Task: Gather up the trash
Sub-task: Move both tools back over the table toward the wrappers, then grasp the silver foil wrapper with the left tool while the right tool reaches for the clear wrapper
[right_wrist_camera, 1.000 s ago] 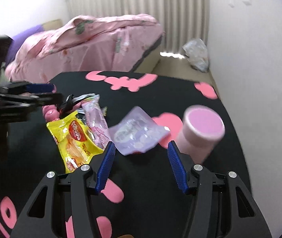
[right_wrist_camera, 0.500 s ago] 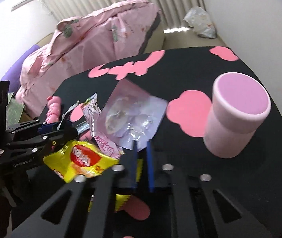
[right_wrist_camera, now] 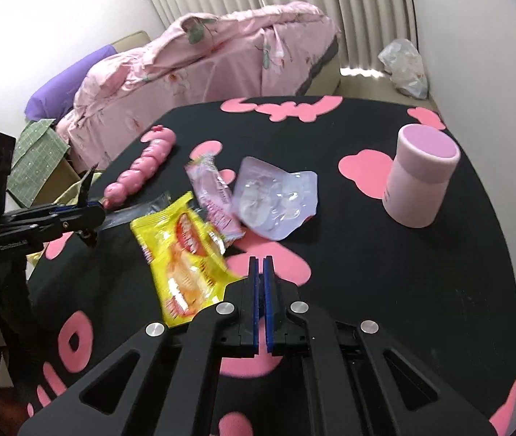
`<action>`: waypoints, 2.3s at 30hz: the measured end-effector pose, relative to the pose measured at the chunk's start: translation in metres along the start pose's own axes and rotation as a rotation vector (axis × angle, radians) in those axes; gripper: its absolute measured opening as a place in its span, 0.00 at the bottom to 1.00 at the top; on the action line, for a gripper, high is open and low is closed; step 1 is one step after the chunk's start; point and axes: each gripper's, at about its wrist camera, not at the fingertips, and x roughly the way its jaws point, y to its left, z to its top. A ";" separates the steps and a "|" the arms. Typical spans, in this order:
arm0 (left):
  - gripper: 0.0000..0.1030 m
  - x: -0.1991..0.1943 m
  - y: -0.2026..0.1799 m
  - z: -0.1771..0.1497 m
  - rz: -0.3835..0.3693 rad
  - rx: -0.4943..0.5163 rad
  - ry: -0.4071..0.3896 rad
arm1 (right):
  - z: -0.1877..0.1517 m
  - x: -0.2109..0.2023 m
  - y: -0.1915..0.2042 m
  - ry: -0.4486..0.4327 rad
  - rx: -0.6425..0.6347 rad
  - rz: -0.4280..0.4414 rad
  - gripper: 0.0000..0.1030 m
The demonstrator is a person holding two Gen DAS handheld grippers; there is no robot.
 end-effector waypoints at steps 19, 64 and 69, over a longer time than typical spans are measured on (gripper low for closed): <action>0.58 -0.089 0.004 -0.044 -0.034 0.002 -0.159 | 0.006 0.020 0.037 0.070 -0.132 0.058 0.47; 0.62 -0.073 -0.002 -0.071 0.013 -0.091 -0.078 | 0.006 -0.026 0.040 -0.111 -0.076 -0.030 0.48; 0.61 -0.077 0.001 -0.064 0.014 -0.098 -0.095 | 0.006 -0.030 0.010 -0.133 0.046 -0.085 0.48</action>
